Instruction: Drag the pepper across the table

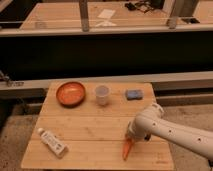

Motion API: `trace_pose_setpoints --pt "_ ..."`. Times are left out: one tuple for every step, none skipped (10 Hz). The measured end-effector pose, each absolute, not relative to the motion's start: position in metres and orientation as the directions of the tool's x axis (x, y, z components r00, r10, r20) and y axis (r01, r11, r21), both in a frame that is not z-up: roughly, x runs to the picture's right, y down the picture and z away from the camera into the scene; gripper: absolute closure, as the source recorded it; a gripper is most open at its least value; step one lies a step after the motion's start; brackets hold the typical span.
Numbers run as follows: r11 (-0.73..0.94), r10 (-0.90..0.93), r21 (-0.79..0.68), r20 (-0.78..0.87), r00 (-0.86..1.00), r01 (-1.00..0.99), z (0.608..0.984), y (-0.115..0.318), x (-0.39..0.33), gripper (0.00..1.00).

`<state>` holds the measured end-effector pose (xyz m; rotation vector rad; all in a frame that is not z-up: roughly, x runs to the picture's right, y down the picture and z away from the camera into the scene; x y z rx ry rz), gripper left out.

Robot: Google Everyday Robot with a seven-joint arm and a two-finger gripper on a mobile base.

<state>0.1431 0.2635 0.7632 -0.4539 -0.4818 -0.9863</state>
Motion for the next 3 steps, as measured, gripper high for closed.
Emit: trace_pose_setpoints --pt "0.476 -0.674 -0.143 0.575 0.465 0.868 0.7629 0.264 0.1433 0.92" --pt "0.478 -0.673 -0.145 0.573 0.467 0.867 0.7624 0.2638 0.1435 0.92" --pt "0.481 -0.671 -0.148 0.572 0.471 0.864 0.7621 0.2645 0.1444 0.92"
